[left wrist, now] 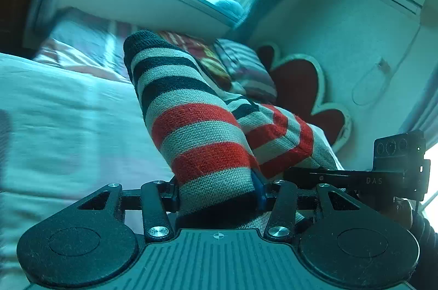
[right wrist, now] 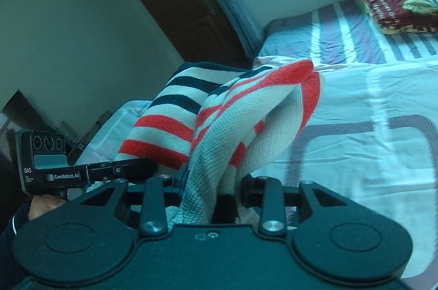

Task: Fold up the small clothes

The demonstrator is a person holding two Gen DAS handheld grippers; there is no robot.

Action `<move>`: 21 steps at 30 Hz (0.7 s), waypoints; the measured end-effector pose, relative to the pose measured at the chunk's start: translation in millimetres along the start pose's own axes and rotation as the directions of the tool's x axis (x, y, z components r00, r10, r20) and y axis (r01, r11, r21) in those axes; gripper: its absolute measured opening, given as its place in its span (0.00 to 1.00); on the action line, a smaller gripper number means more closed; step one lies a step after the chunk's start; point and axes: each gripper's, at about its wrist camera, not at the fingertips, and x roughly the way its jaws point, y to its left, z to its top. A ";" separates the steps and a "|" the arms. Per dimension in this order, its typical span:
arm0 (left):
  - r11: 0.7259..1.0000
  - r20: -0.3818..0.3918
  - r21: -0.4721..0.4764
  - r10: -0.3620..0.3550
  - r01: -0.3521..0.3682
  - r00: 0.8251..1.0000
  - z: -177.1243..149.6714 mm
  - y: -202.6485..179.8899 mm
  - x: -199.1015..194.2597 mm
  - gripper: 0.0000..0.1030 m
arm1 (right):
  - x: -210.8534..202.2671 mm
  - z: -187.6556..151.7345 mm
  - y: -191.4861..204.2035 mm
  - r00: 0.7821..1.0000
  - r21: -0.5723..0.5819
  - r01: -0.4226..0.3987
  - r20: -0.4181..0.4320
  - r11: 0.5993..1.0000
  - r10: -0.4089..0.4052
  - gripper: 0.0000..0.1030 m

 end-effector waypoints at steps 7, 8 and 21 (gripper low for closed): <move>0.996 0.039 -0.031 0.087 -0.086 0.995 -8.6 39.6 -78.9 0.47 | 47.9 -8.4 64.9 0.996 -0.039 -0.078 -0.048 0.996 0.076 0.33; 0.995 0.041 -0.035 0.099 -0.098 0.994 -8.8 43.2 -85.7 0.47 | 54.8 -10.4 74.0 0.995 -0.048 -0.086 -0.056 0.995 0.083 0.33; 0.971 0.016 -0.154 0.189 -0.184 0.982 -56.9 146.0 -137.5 0.47 | 160.6 -47.4 129.2 0.979 -0.038 -0.144 -0.153 0.989 0.136 0.33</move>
